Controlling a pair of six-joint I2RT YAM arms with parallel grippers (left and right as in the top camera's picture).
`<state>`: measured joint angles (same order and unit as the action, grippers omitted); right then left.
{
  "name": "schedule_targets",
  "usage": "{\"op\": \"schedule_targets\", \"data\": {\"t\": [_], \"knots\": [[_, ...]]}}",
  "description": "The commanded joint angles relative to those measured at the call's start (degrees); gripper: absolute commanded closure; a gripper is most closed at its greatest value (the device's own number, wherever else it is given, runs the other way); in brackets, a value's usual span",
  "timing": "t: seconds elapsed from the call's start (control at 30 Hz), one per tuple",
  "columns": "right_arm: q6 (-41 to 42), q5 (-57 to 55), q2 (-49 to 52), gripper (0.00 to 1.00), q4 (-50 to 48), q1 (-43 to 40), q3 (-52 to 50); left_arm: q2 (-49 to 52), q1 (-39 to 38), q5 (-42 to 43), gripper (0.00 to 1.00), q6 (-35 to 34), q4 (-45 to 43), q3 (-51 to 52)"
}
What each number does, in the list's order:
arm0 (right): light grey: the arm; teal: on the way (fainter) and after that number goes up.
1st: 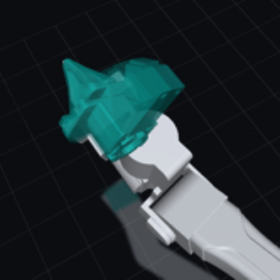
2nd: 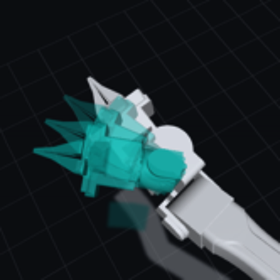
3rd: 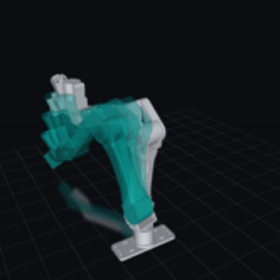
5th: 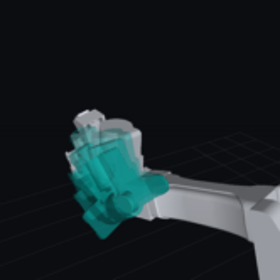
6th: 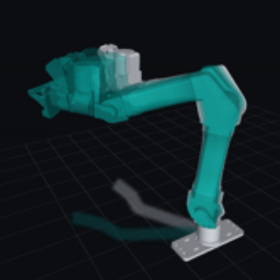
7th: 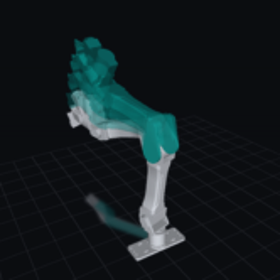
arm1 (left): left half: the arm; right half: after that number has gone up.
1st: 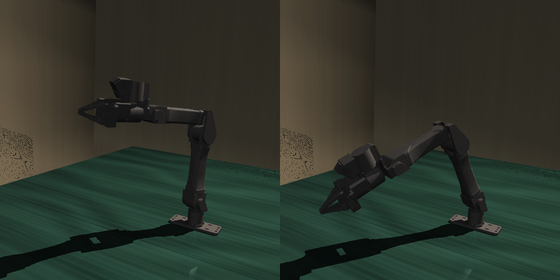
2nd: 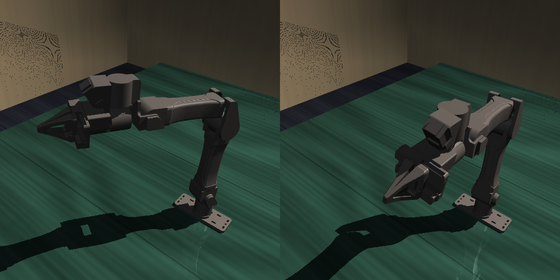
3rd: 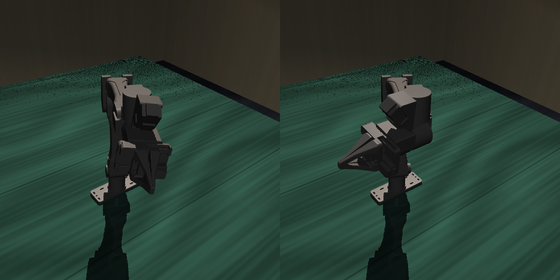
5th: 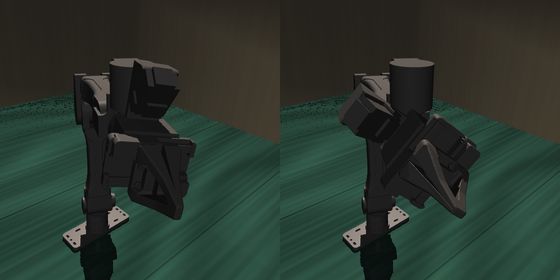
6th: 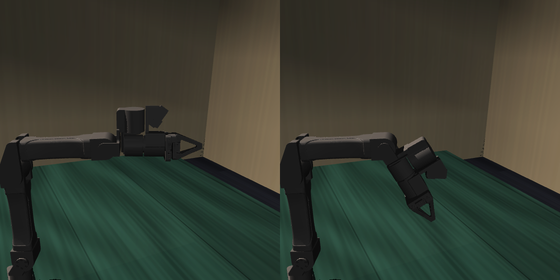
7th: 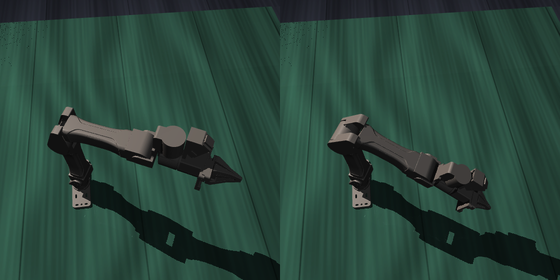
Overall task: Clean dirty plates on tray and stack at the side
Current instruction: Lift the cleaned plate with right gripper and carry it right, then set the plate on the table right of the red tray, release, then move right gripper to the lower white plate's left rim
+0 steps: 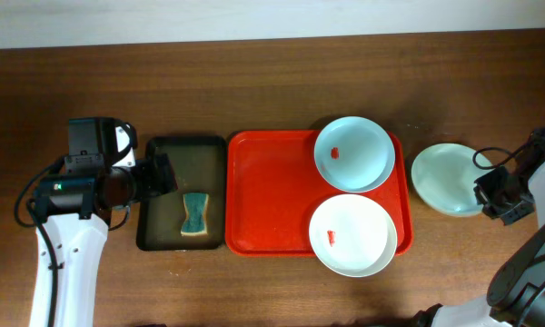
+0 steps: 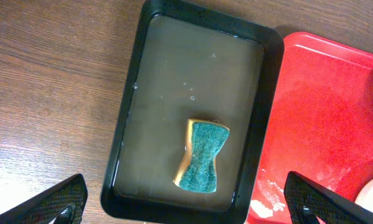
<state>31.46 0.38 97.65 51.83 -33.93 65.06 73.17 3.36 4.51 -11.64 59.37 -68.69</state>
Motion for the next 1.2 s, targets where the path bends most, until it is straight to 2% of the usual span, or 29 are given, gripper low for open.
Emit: {"op": "schedule_targets", "data": {"t": [0.0, 0.1, 0.13, 0.2, 0.3, 0.43, 0.5, 0.53, 0.6, 0.67, 0.7, 0.77, 0.87, 0.9, 0.97, 1.03, 1.1, 1.17], "knots": [[-4.3, 4.3, -0.7, 0.71, -0.7, 0.4, -0.8, -0.5, 0.2, 0.6, 0.01, -0.3, 0.1, -0.8], [-15.0, 13.2, -0.7, 0.47, -1.3, 2.8, -0.8, -0.5, 0.2, 0.6, 0.01, -0.3, 0.1, -0.8], [-15.7, 13.2, -0.7, 0.47, -1.3, 4.3, -0.8, -0.5, 0.2, 0.6, 0.01, -0.3, 0.1, -0.8], [-18.4, 13.2, -0.7, 0.48, -0.9, 8.5, -0.1, -0.5, 0.2, 0.6, 0.01, -0.3, 0.1, -0.8], [-23.2, 13.0, -0.7, 0.58, 2.1, 17.9, 3.9, -0.5, 0.2, 0.6, 0.01, -0.3, 0.1, -0.8], [-28.3, 12.9, -0.7, 0.58, 6.8, 34.1, 9.2, -0.5, 0.2, 0.6, 0.01, -0.3, 0.1, -0.8], [-28.3, 13.2, -0.7, 0.63, 8.0, 42.3, 9.5, -0.5, 0.2, 0.6, 0.01, -0.3, 0.1, -0.8], [-28.2, 13.2, -0.7, 0.72, 8.2, 46.0, 9.5, -0.5, 0.2, 0.6, 0.01, -0.3, 0.1, -0.8], [-27.9, 13.5, -0.7, 0.81, 8.9, 54.1, 9.5, -0.5, 0.2, 0.6, 0.01, -0.3, 0.1, -0.8], [-24.9, 13.6, -0.7, 0.81, 8.9, 60.6, 9.4, -0.5, 0.2, 0.6, 0.01, -0.3, 0.1, -0.8], [-20.8, 13.6, -0.7, 0.92, 7.5, 66.6, 9.0, -0.5, 0.2, 0.6, 0.01, -0.3, 0.1, -0.8], [-17.3, 13.6, -0.7, 0.96, 4.4, 71.0, 8.2, -0.5, 0.2, 0.6, 0.01, -0.3, 0.1, -0.8], [-12.6, 12.7, -0.6, 0.96, -4.9, 77.2, 5.9, -0.5, 0.2, 0.6, 0.01, -0.3, 0.1, -0.8], [-10.5, 12.6, -0.4, 0.90, -9.3, 79.9, 4.8, -0.5, 0.2, 0.6, 0.01, -0.3, 0.1, -0.8], [-11.1, 11.8, -0.2, 0.77, -11.8, 82.9, 4.0, -0.5, 0.2, 0.6, 0.01, -0.3, 0.1, -0.8], [-16.3, 9.4, 0.1, 0.73, -12.0, 87.0, 3.7, -0.5, 0.2, 0.6, 0.01, -0.3, 0.1, -0.8], [-21.7, 7.3, 0.2, 0.73, -12.0, 90.0, 3.4, -0.5, 0.2, 0.6, 0.01, -0.3, 0.1, -0.8], [-30.3, 3.2, 0.2, 0.72, -12.3, 93.7, 1.6, -0.5, 0.2, 0.6, 0.01, -0.3, 0.1, -0.8]]}}
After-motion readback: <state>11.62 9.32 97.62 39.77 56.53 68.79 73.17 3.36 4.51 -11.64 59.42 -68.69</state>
